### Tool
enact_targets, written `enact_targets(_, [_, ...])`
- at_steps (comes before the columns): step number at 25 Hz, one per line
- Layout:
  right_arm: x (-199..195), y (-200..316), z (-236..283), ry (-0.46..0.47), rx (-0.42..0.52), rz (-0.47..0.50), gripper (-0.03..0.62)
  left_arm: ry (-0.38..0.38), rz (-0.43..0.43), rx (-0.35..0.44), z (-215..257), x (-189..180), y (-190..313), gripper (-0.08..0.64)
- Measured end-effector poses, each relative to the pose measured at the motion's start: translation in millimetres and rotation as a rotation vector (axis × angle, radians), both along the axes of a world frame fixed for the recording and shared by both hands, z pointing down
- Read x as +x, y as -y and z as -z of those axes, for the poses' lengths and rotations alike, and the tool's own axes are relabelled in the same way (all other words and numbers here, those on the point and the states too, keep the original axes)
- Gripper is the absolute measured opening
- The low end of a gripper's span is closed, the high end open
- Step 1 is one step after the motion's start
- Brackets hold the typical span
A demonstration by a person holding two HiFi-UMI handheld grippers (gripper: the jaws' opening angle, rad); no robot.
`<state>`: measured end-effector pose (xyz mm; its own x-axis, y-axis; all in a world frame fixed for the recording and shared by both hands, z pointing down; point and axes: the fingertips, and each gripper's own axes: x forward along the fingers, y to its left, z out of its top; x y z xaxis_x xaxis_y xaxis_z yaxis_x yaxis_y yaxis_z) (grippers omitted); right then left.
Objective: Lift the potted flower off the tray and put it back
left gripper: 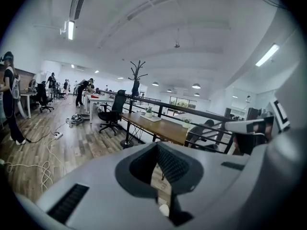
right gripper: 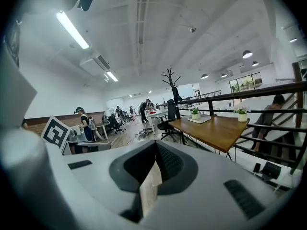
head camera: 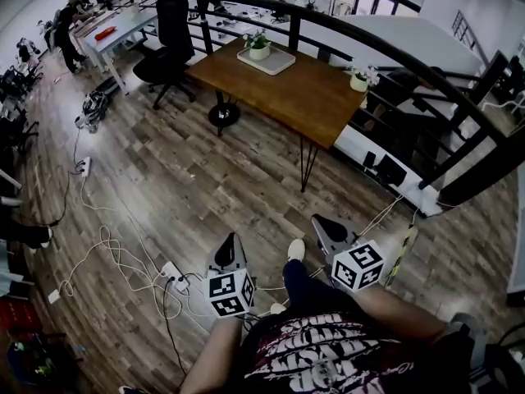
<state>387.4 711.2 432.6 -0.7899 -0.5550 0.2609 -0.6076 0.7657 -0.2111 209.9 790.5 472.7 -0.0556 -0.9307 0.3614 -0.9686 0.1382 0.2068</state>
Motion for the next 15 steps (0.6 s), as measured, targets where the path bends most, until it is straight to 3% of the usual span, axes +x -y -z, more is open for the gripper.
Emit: enact_targets(15, [-28,189,-22,-0.042,-0.034,-0.011,-0.002,-0.017,-0.008,-0.035,-14,-34,187,0.009])
